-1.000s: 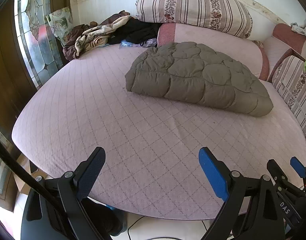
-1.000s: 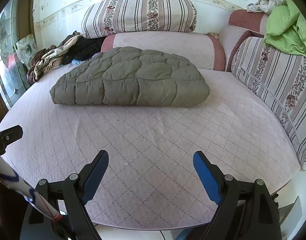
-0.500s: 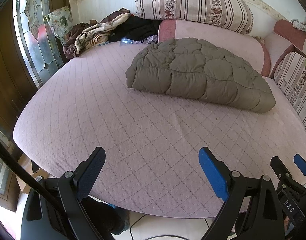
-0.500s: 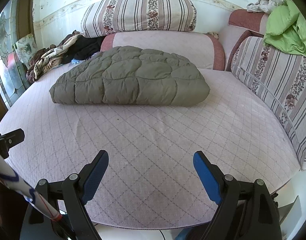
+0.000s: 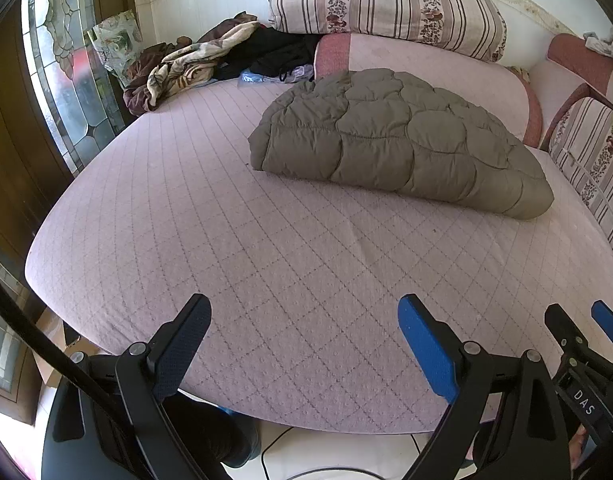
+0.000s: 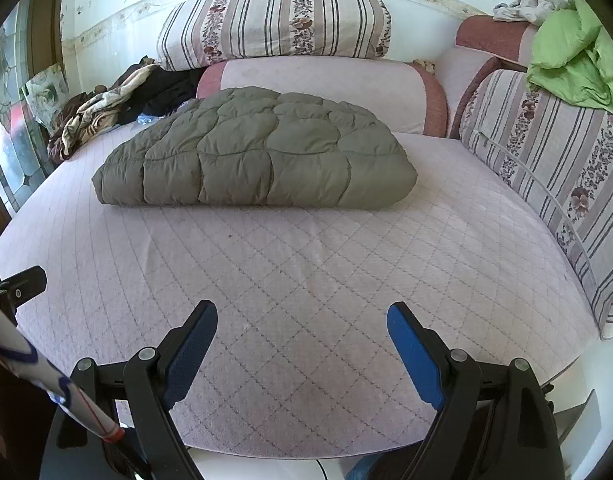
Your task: Fold large clothes
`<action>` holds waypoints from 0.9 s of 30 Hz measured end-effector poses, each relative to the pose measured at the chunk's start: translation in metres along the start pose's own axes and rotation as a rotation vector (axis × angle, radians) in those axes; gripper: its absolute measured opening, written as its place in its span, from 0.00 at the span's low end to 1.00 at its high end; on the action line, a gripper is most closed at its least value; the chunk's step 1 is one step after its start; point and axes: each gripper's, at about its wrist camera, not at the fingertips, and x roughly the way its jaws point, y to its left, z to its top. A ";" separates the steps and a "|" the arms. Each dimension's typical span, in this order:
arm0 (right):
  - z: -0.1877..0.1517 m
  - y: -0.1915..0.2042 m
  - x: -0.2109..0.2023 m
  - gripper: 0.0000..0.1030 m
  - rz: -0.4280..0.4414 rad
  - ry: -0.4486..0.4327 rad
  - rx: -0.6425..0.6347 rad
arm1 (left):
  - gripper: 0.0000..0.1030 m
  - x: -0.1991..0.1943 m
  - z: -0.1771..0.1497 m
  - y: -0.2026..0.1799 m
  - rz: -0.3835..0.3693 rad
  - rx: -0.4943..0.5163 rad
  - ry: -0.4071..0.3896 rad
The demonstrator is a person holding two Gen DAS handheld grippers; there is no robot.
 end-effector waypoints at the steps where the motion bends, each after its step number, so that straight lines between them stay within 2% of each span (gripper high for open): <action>1: 0.000 0.000 0.000 0.87 0.001 0.000 -0.002 | 0.91 0.000 0.000 0.000 -0.001 0.000 0.001; 27: 0.019 0.010 0.004 0.88 -0.001 0.009 -0.034 | 0.91 0.009 0.000 0.007 -0.028 -0.012 0.032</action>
